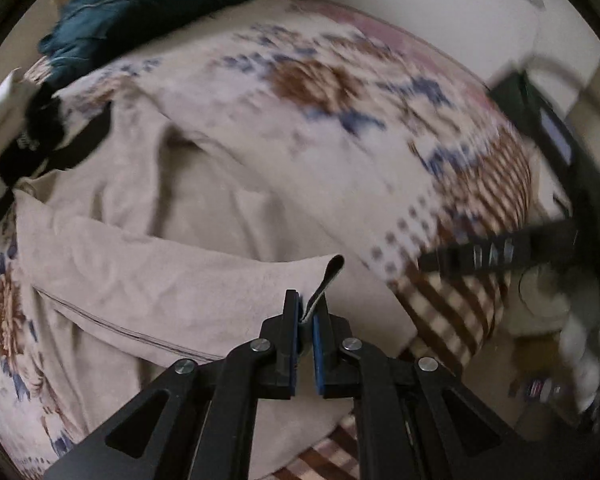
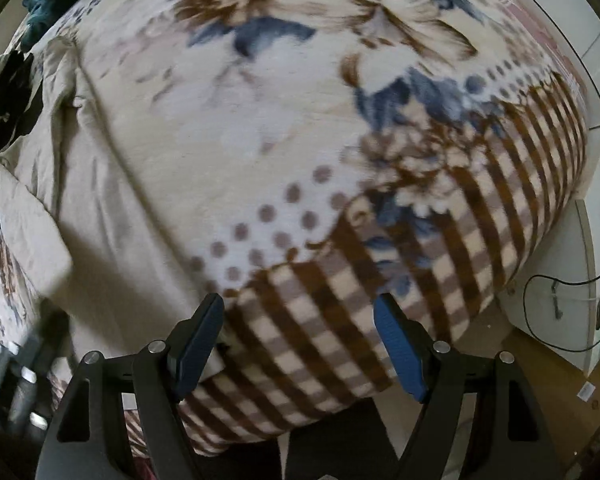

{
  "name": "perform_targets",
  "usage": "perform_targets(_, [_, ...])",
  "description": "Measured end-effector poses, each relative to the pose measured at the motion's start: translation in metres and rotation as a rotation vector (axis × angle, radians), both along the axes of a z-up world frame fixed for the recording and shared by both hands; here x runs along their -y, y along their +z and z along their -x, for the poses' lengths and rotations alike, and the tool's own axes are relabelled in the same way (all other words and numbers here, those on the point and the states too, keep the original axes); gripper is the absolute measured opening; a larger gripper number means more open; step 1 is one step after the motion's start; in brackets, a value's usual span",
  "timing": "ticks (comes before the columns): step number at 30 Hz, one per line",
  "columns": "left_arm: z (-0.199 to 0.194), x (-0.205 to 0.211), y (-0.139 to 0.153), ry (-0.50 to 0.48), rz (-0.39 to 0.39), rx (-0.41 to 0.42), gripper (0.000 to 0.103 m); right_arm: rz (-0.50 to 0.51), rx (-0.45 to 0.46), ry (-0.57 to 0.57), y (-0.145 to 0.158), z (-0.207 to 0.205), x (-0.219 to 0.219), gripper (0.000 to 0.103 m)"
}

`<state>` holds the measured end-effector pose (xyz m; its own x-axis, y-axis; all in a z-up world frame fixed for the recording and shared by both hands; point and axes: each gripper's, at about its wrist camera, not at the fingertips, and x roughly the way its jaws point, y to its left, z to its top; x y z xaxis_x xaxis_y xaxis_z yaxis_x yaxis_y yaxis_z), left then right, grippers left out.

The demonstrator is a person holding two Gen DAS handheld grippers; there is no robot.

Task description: Fold small clothes

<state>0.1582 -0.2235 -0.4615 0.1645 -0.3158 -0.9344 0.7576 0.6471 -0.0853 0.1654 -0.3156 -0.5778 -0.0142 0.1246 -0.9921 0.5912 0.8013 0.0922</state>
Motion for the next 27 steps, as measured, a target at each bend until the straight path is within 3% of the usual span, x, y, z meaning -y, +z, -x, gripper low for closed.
perform_targets(5, [0.001,0.002,-0.018,0.033,-0.051,-0.038,0.008,-0.012,0.013,0.017,-0.007,-0.008,-0.011,0.079])
perform_targets(7, [-0.006,-0.007,-0.018,0.109,-0.048,-0.058,0.023,-0.019,0.024,0.032,-0.005,-0.015,-0.018,0.079])
perform_targets(9, [-0.016,-0.025,-0.011,0.214,-0.009,-0.104,0.062,-0.029,0.041,0.049,0.003,-0.016,-0.017,0.079])
perform_targets(11, [-0.023,-0.046,-0.002,0.310,0.026,-0.121,0.080,-0.056,0.063,0.075,0.015,-0.012,-0.011,0.079])
perform_targets(15, [-0.036,-0.112,0.011,0.595,0.032,-0.125,0.080,-0.166,0.108,0.161,0.033,-0.011,-0.019,0.079])
perform_targets(18, [-0.042,-0.165,0.007,0.786,-0.026,-0.107,0.080,-0.212,0.139,0.251,0.040,-0.012,-0.039,0.071])
perform_targets(21, [-0.045,-0.211,-0.010,0.919,-0.124,-0.099,0.080,-0.223,0.138,0.336,0.025,-0.007,-0.056,0.066])
perform_targets(23, [-0.045,-0.235,-0.021,0.978,-0.140,-0.115,0.080,-0.222,0.103,0.383,0.009,-0.002,-0.060,0.057])
perform_targets(24, [-0.044,-0.243,-0.027,0.992,-0.151,-0.124,0.080,-0.175,0.055,0.415,-0.003,0.003,-0.061,0.051])
perform_targets(25, [-0.043,-0.249,-0.034,0.988,-0.163,-0.139,0.080,-0.127,0.014,0.426,-0.007,0.009,-0.056,0.050])
perform_targets(27, [-0.040,-0.252,-0.042,0.953,-0.193,-0.155,0.080,-0.148,0.009,0.388,-0.004,0.016,-0.041,0.050])
